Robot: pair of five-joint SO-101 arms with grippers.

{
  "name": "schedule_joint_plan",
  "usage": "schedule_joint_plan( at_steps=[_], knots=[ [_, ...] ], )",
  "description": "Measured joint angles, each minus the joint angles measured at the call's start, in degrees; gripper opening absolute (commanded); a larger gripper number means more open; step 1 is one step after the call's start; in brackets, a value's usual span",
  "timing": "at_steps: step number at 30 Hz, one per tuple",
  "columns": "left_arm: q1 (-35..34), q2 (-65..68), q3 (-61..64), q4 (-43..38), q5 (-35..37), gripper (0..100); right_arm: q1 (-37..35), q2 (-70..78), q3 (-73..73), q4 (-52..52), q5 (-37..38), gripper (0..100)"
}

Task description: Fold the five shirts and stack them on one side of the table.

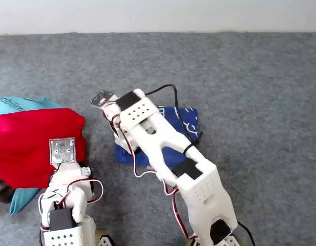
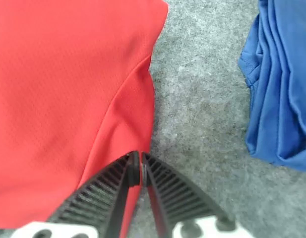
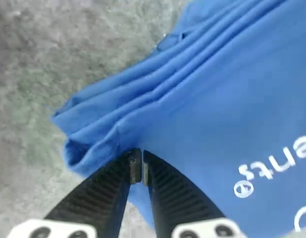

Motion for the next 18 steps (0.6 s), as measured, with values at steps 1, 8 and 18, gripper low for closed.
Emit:
schedule_joint_plan(
  at_steps=[1, 8, 18],
  knots=[
    [0.00, 0.00, 0.00, 0.00, 0.00, 1, 0.70, -0.88, -0.62, 1.67, -0.26, 0.9],
    [0.00, 0.00, 0.00, 0.00, 0.00, 1, 8.26, -13.63, -1.41, 6.68, -7.56, 0.9],
    [0.00, 0.00, 0.00, 0.00, 0.00, 1, 15.91, -29.10, 13.27, 6.68, -11.08, 9.5]
  ],
)
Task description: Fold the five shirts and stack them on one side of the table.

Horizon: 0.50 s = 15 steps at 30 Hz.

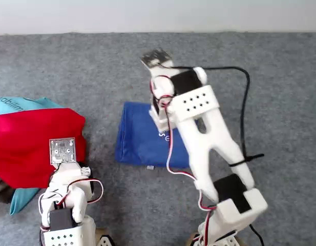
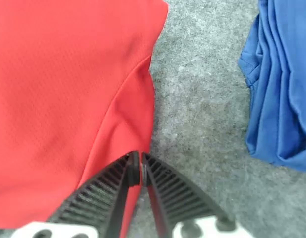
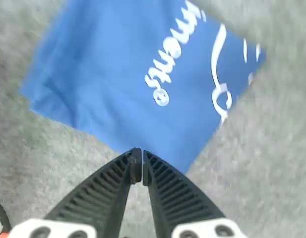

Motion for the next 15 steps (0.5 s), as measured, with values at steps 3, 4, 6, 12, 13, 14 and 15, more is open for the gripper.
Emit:
schedule_joint_plan(
  at_steps=[3, 4, 6, 12, 13, 14, 15],
  knots=[
    [0.00, 0.00, 0.00, 0.00, 0.00, 1, 2.02, -3.60, 6.15, 0.00, -6.59, 29.3],
    [0.00, 0.00, 0.00, 0.00, 0.00, 1, 2.20, -4.31, 7.82, 0.00, -8.97, 35.5],
    [0.00, 0.00, 0.00, 0.00, 0.00, 1, 2.46, -5.10, 10.99, -0.44, -12.92, 43.8],
    [0.00, 0.00, 0.00, 0.00, 0.00, 1, 2.55, -5.27, 23.56, -13.98, -16.53, 45.6],
    [0.00, 0.00, 0.00, 0.00, 0.00, 1, 2.55, -5.27, 25.93, -16.97, -16.53, 45.6],
    [0.00, 0.00, 0.00, 0.00, 0.00, 1, 2.64, -5.27, 28.13, -20.04, -16.62, 45.6],
    [0.00, 0.00, 0.00, 0.00, 0.00, 1, 2.64, -5.27, 30.33, -22.77, -16.70, 45.6]
  ],
)
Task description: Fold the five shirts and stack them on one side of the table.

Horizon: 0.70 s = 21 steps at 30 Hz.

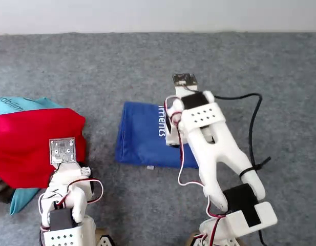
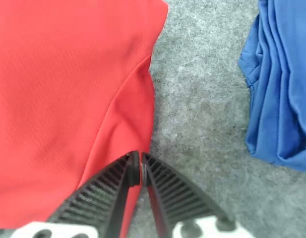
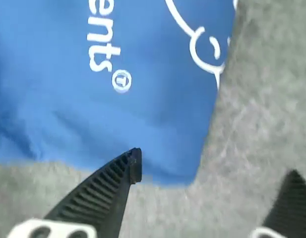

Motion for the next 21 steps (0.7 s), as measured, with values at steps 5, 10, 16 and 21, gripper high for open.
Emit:
schedule_joint_plan(
  at_steps=[5, 10, 16, 21],
  knots=[
    [0.00, 0.00, 0.00, 0.00, 0.00, 1, 0.00, 1.67, 6.95, -10.55, -0.44, 45.6],
    [0.00, 0.00, 0.00, 0.00, 0.00, 1, 0.88, 9.58, 5.98, -12.84, -1.49, 42.5],
    [0.00, 0.00, 0.00, 0.00, 0.00, 1, 0.88, 16.35, 0.53, -12.66, -2.46, 8.5],
    [0.00, 0.00, 0.00, 0.00, 0.00, 1, 0.88, 17.93, -1.41, -12.66, -2.46, 4.3]
  ],
)
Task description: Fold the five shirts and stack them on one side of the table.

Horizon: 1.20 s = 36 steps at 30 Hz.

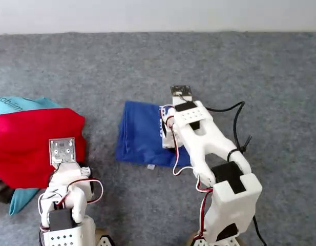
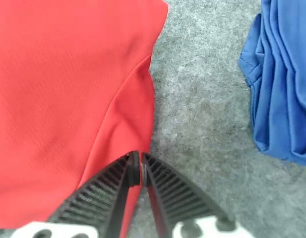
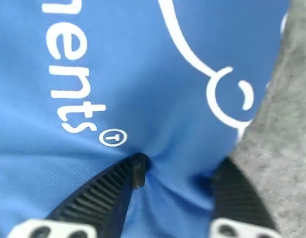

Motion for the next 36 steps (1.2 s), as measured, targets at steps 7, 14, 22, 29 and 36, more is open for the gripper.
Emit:
schedule_joint_plan(
  at_steps=[7, 14, 22, 29, 36],
  knots=[
    [0.00, 0.00, 0.00, 0.00, 0.00, 1, 0.70, 0.26, -0.62, 0.79, 4.66, 1.0],
    [0.00, 0.00, 0.00, 0.00, 0.00, 1, 2.90, -4.84, -0.88, 6.07, 6.51, 1.0],
    [0.00, 0.00, 0.00, 0.00, 0.00, 1, 18.64, -10.73, -0.88, 9.76, 33.93, 1.0],
    [0.00, 0.00, 0.00, 0.00, 0.00, 1, 28.66, -9.76, -2.90, 5.19, 72.35, 1.0],
    [0.00, 0.00, 0.00, 0.00, 0.00, 1, 27.52, -6.77, -5.98, -6.07, 94.95, 1.0]
  ],
)
